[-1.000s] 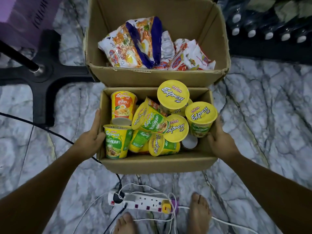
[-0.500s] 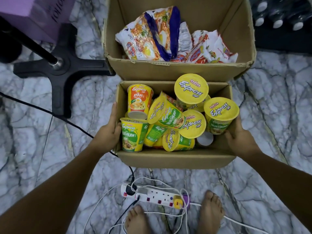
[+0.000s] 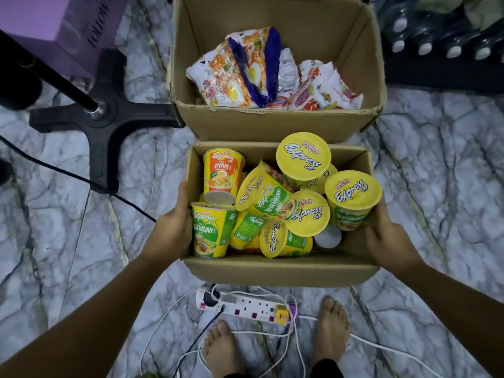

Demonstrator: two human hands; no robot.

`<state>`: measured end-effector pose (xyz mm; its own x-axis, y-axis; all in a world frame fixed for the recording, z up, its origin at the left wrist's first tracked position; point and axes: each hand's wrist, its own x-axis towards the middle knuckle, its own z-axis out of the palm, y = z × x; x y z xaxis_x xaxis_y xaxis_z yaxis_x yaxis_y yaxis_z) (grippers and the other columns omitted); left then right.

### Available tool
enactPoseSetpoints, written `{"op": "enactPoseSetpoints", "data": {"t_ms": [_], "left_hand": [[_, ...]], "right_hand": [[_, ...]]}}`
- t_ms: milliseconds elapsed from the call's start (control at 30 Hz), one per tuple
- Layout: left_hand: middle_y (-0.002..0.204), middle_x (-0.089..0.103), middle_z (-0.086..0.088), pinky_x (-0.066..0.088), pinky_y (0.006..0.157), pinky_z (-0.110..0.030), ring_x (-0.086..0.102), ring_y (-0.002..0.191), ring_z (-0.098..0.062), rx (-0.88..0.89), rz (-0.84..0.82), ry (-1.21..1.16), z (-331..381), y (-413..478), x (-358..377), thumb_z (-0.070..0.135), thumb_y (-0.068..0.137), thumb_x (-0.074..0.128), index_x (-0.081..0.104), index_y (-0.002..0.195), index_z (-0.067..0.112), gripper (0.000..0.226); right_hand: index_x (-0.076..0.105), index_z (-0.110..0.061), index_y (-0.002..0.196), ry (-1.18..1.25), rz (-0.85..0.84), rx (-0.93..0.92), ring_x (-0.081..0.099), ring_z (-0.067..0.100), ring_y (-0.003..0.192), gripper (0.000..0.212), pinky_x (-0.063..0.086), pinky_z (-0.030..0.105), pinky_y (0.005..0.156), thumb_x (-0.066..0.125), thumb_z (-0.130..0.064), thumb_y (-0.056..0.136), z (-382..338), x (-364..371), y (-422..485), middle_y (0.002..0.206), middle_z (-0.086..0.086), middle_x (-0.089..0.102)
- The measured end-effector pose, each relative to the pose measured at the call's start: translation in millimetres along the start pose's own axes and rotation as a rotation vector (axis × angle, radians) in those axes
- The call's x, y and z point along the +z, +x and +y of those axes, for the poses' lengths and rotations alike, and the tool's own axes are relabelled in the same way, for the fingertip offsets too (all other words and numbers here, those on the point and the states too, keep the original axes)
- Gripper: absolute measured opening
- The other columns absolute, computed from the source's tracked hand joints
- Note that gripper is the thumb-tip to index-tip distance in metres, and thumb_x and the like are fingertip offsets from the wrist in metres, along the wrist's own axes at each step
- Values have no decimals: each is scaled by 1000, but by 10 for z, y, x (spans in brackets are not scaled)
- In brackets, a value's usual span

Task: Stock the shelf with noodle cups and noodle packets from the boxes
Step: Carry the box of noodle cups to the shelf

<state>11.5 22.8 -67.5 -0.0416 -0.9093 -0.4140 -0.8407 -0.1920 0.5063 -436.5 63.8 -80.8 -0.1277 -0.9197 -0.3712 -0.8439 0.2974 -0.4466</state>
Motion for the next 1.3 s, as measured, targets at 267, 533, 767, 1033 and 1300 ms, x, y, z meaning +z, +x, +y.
{"op": "enactPoseSetpoints", "data": {"t_ms": [267,533,767,1033,1300], "left_hand": [[65,51,-2,32,57,-35,47,56,-14,2,-29,23,543,-815,-578,15,108,38,-2,165,22,70],[74,60,-15,38,62,-38,46,57,-20,46,-40,9,1201,-1719,-1543,15,108,39,1,165,24,69],[78,58,-11,39,64,-39,44,60,-14,54,-55,30,1544,-2338,-2301,17,109,39,-2,165,28,70],[82,64,-20,50,69,-48,57,69,-33,60,-35,-1,1807,-2961,-2940,16,109,38,-4,164,30,71],[83,63,-14,44,65,-39,55,66,-21,40,-5,-2,1900,-3317,-3293,22,109,37,-4,164,36,70]], "right_hand": [[-5,-32,162,54,24,41,54,37,55,94,37,36,52,57,-4,97,-175,-792,-945,66,19,60],[0,-29,163,100,37,94,51,28,49,89,32,33,47,56,-6,98,-699,-1805,-2063,63,18,59],[0,-29,163,121,66,92,47,25,45,88,23,28,47,56,-6,99,-1159,-2452,-2762,53,5,49],[-1,-34,163,131,94,101,52,31,50,85,33,36,48,52,-11,101,-1621,-3001,-3304,55,10,51],[1,-34,163,129,103,87,52,29,52,84,26,32,48,52,-11,101,-1943,-3317,-3573,56,9,49]]}}
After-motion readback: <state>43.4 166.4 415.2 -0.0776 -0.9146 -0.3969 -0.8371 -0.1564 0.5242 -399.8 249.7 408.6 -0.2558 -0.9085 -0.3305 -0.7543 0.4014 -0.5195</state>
